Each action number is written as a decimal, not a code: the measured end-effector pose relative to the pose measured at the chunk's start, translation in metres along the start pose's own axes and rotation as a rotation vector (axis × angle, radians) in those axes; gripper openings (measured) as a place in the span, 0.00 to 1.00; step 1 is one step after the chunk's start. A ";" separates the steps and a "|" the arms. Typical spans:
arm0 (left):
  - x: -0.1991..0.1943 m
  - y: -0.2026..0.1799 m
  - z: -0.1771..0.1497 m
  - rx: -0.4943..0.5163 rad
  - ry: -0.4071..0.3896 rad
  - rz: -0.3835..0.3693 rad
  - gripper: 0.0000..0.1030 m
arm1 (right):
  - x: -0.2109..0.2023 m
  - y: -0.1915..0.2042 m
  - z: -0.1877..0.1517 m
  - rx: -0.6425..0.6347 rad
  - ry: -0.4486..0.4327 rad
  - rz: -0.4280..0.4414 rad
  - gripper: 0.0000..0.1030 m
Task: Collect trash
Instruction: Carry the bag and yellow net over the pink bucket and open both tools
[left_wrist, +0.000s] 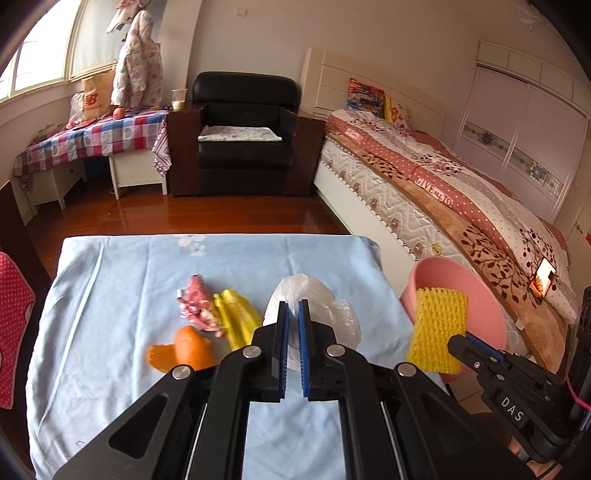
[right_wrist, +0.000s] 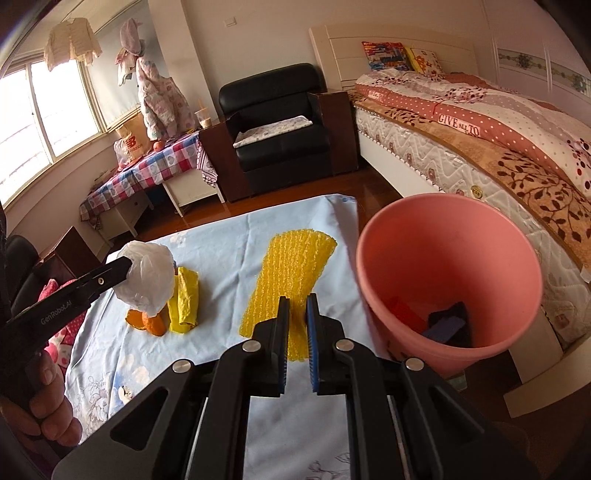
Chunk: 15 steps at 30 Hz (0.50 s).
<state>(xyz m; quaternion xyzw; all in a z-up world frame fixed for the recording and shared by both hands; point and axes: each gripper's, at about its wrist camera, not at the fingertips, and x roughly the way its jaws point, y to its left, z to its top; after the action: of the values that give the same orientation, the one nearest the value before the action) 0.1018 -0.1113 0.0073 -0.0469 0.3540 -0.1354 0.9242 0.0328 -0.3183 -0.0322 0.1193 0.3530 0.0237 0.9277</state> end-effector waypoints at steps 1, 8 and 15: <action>0.001 -0.007 0.000 0.008 0.000 -0.003 0.04 | -0.002 -0.004 0.000 0.008 -0.002 0.000 0.09; 0.004 -0.044 0.003 0.063 -0.005 -0.020 0.04 | -0.011 -0.021 -0.001 0.032 -0.016 0.003 0.09; 0.005 -0.078 0.001 0.117 -0.007 -0.044 0.05 | -0.020 -0.040 0.003 0.063 -0.052 -0.005 0.09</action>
<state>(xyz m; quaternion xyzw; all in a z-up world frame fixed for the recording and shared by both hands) 0.0894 -0.1875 0.0193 -0.0010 0.3409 -0.1761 0.9235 0.0179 -0.3598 -0.0263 0.1482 0.3295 0.0070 0.9324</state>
